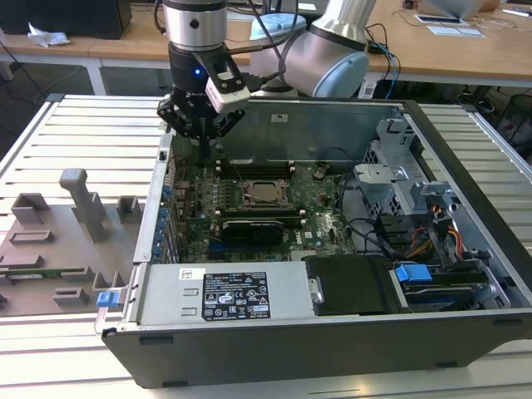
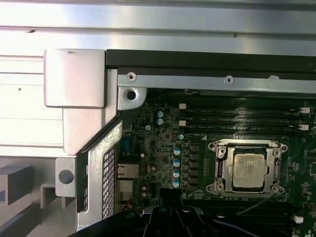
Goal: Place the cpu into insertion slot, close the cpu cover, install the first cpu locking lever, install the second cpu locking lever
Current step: 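Install the first cpu locking lever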
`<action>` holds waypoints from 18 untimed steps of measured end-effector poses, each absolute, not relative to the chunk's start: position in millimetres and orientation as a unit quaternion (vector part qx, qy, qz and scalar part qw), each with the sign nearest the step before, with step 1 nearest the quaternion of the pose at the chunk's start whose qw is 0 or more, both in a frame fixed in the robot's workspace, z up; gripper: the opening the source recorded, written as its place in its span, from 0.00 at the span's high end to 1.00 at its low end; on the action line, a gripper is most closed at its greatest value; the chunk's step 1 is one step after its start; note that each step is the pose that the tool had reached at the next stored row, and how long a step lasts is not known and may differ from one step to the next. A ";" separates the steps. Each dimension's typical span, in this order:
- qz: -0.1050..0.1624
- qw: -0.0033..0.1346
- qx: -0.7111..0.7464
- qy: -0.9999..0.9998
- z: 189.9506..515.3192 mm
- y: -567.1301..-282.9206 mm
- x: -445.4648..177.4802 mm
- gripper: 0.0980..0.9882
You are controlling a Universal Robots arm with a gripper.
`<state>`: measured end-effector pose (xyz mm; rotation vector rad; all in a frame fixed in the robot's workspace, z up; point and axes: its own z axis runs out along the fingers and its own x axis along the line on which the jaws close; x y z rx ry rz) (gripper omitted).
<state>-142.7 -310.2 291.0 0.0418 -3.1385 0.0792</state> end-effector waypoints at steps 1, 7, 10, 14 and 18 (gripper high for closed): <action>0.025 0.001 0.013 -1.000 289.6 -306.2 -140.9 0.99; 0.025 0.002 0.013 -1.000 284.6 -293.0 -133.4 0.99; 0.025 0.003 0.013 -1.000 280.0 -287.4 -128.6 0.99; 0.025 0.004 0.013 -1.000 271.9 -282.4 -123.6 0.99; 0.025 0.005 0.013 -1.000 266.6 -279.5 -118.9 0.99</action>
